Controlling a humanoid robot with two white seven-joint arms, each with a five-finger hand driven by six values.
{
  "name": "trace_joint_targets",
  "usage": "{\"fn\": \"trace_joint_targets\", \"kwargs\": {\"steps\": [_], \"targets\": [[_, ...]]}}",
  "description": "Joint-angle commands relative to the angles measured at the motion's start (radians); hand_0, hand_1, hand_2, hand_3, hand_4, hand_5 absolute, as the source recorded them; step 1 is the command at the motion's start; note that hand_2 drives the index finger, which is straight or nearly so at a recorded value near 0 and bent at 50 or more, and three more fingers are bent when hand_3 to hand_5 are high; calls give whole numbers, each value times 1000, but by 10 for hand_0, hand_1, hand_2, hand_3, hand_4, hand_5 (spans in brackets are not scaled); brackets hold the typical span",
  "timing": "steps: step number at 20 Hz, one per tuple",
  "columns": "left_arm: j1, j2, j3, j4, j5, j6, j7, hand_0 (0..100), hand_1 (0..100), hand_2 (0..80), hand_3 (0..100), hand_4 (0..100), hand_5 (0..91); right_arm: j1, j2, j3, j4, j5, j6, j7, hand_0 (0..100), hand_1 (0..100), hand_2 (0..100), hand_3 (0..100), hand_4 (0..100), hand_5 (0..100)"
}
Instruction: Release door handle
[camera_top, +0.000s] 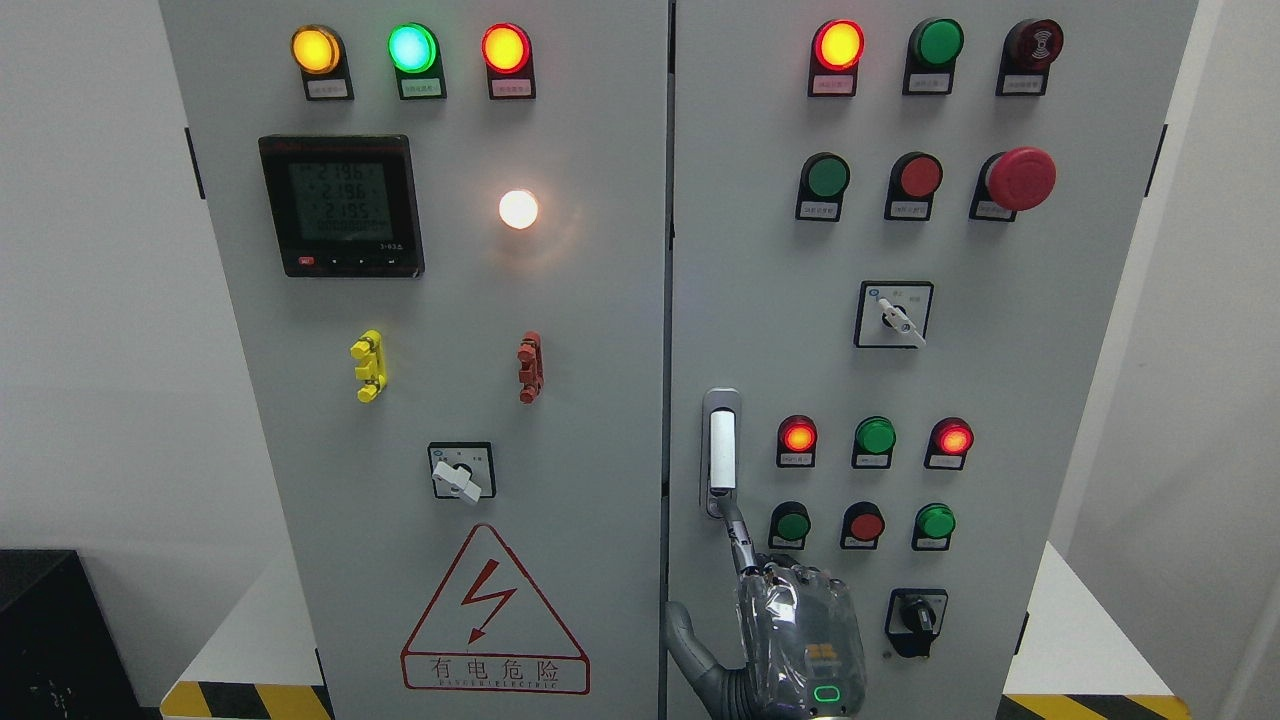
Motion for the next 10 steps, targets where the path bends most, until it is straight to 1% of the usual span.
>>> {"fn": "trace_joint_targets", "kwargs": {"steps": [1,4,5,6,10], "targets": [[0,1,0,0,0,1,-1,0,0,44,105,5,0,0,0,-4,-21,-5,-2,-5,370,253,188,769,759,760],[0,-1,0,0,0,-1,-1,0,0,44,107,5,0,2,1,-8,-35,-8,-5,2,411,273,227,766,755,755],[0,1,0,0,0,1,-1,0,0,43,107,5,0,4,1,-8,-38,-10,-5,4,448,288,261,765,752,747],[0,1,0,0,0,-1,-1,0,0,43,107,5,0,4,1,-8,-43,-10,-7,4,462,296,279,764,750,743],[0,1,0,0,0,-1,-1,0,0,43,108,5,0,4,1,-10,-58,-11,-7,7,479,311,412,786,741,733]]}}
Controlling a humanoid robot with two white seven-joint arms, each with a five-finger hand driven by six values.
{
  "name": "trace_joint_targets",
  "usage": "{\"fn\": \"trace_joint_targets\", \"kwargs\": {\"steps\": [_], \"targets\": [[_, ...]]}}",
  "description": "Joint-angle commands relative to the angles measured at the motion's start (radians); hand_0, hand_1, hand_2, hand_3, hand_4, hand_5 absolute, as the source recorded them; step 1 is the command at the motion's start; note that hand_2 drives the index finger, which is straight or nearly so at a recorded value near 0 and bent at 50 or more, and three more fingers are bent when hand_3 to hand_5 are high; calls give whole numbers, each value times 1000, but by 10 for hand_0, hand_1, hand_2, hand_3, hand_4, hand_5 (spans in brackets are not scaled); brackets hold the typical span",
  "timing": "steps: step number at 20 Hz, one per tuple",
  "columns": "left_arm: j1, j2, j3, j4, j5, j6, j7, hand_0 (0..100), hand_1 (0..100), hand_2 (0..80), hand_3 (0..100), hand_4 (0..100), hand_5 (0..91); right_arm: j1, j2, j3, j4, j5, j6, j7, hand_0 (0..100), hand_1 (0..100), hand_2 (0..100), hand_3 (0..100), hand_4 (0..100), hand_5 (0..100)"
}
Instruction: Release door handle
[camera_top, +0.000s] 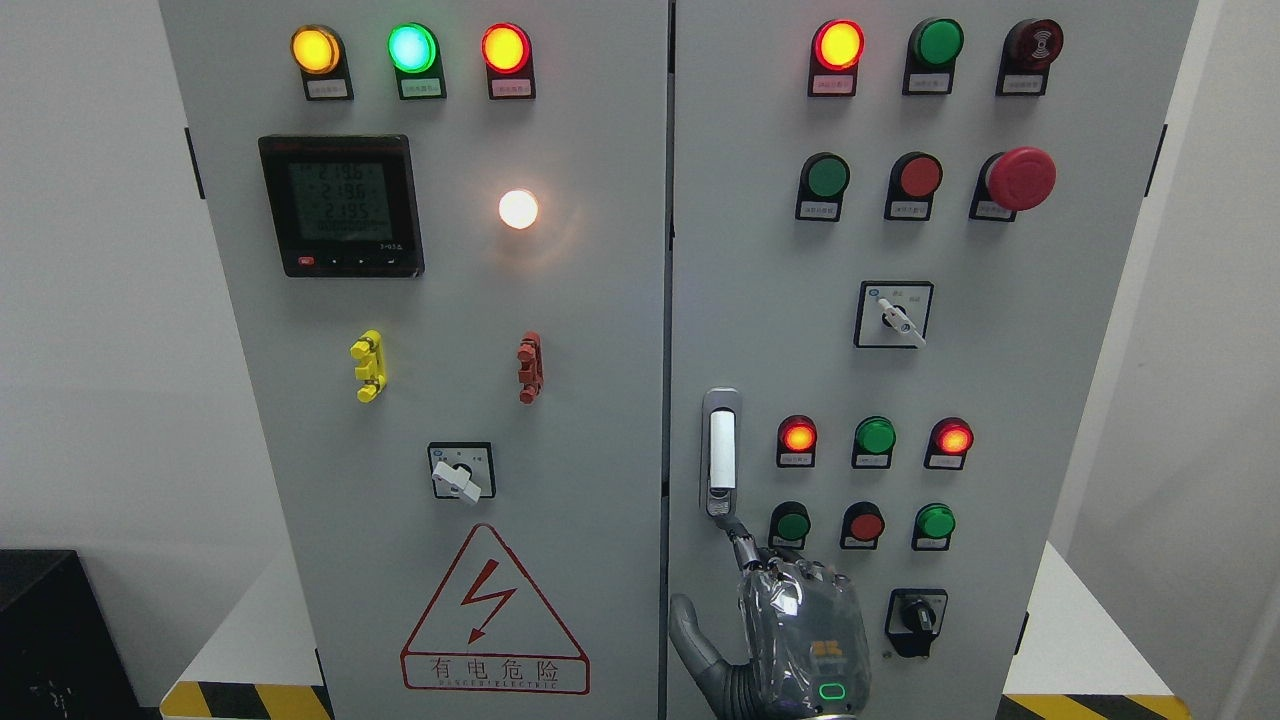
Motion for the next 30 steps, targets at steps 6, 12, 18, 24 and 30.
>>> {"fn": "trace_joint_targets", "kwargs": {"steps": [6,12,18,24,30], "targets": [[0,-1,0,0,0,-1,-1,0,0,44,108,5,0,7,1,-5,-62,-4,3,52,433,251,578,904,756,718],[0,-1,0,0,0,-1,-1,0,0,43,107,5,0,10,1,-6,-79,-2,3,55,252,212,682,961,748,683],[0,1,0,0,0,-1,-1,0,0,43,107,5,0,0,1,-17,-87,-2,7,75,128,312,741,1000,778,681],[0,1,0,0,0,-1,-1,0,0,43,107,5,0,-40,1,-28,-87,-1,9,83,105,387,745,1000,777,688],[0,1,0,0,0,0,-1,0,0,45,106,5,0,-85,1,-43,-84,-2,26,89,103,401,746,1000,779,693]]}}
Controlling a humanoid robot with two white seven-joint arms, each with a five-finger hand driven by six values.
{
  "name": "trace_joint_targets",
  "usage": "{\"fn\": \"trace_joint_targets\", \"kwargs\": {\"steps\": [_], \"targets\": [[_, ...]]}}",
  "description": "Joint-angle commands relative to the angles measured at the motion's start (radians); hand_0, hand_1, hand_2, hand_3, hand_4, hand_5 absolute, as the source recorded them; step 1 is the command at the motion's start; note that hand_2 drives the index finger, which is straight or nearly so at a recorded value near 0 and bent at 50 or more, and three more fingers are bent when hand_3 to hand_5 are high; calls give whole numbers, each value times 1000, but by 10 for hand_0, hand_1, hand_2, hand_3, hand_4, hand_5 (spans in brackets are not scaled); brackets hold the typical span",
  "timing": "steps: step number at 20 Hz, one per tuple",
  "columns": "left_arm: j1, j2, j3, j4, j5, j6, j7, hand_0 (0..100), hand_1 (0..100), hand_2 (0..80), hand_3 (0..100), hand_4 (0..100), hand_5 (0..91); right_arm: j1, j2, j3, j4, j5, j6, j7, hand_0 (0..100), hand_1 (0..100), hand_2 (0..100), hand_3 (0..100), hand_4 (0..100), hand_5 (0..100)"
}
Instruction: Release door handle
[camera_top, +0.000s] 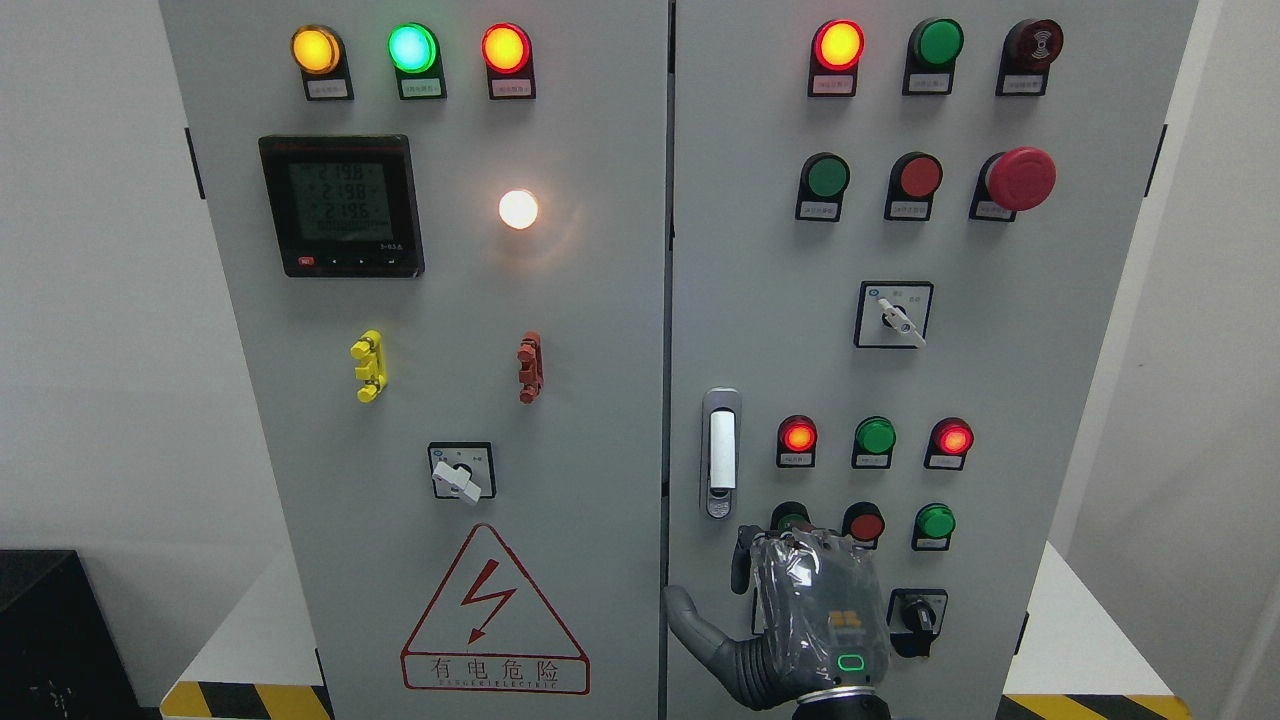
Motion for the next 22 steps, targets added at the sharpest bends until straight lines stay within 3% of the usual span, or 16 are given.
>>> {"fn": "trace_joint_targets", "kwargs": {"steps": [1,5,22], "targets": [[0,-1,0,0,0,1,-1,0,0,45,106,5,0,-43,0,-19,-6,-1,13,16,108,400,745,1000,778,694],[0,1,0,0,0,1,-1,0,0,45,105,5,0,-68,0,-20,-2,-1,27,43,130,394,745,1000,778,696],[0,1,0,0,0,1,-1,0,0,44,108,4,0,-141,2,-37,67,-3,41,45,175,381,741,1000,776,700]]}}
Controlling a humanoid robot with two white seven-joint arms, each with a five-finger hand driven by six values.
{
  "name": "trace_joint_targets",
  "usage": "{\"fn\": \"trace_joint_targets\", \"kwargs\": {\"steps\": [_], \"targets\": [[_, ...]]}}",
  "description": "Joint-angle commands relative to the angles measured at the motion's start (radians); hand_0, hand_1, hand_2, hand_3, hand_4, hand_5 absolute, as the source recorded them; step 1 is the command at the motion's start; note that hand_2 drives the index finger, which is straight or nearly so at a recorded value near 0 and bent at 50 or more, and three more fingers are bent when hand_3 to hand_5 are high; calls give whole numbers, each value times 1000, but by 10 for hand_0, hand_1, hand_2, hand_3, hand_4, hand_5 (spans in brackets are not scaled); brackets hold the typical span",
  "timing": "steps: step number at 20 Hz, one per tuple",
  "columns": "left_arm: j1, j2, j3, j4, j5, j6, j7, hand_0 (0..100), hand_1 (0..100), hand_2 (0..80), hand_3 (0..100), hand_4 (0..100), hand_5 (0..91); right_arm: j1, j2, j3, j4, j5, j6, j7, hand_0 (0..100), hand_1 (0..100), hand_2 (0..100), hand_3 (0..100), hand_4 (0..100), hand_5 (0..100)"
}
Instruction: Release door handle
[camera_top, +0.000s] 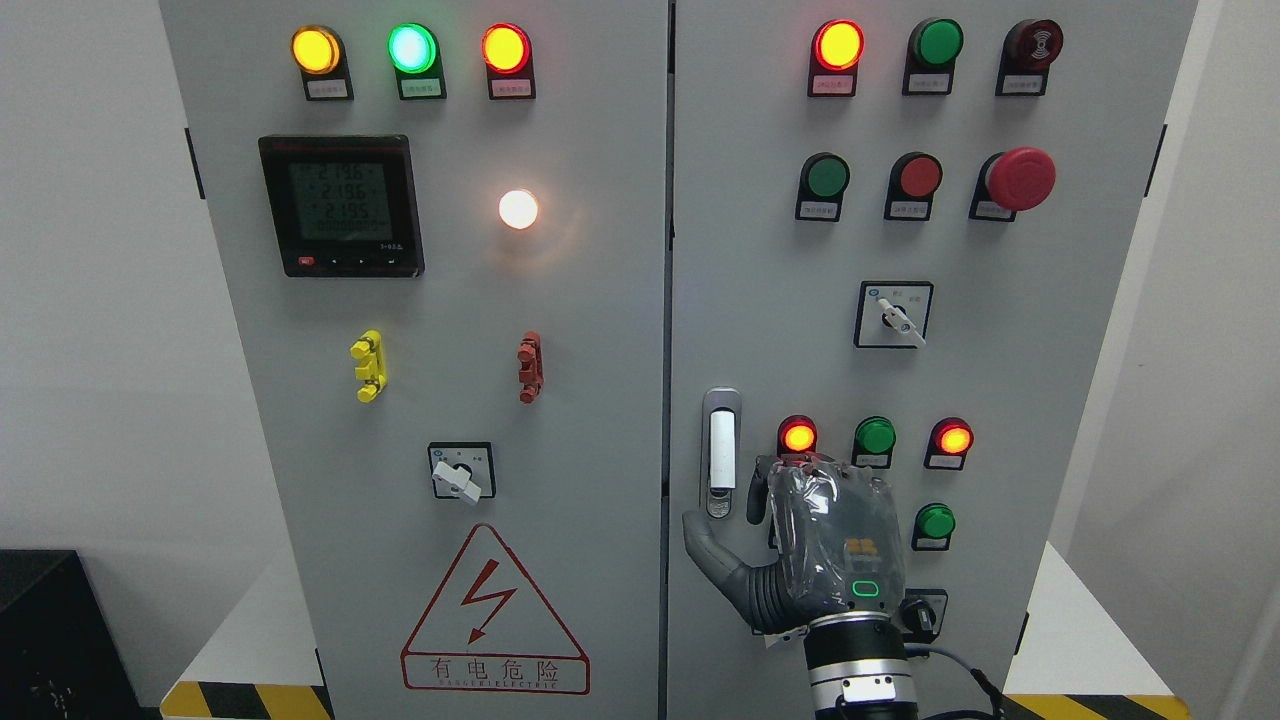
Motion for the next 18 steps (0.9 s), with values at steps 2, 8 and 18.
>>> {"fn": "trace_joint_targets", "kwargs": {"steps": [2,8,18], "targets": [[0,-1,0,0,0,6,-1,0,0,44,107,4,0,-23,-1,-16,35,0,0,0,178,381,741,1000,777,701],[0,-1,0,0,0,4,-1,0,0,44,107,4,0,-31,1,-19,45,0,2,0,182,382,740,1000,777,700],[0,1,0,0,0,4,-1,0,0,43,108,4,0,-37,1,-19,45,0,11,0,203,375,740,1000,776,698]]}}
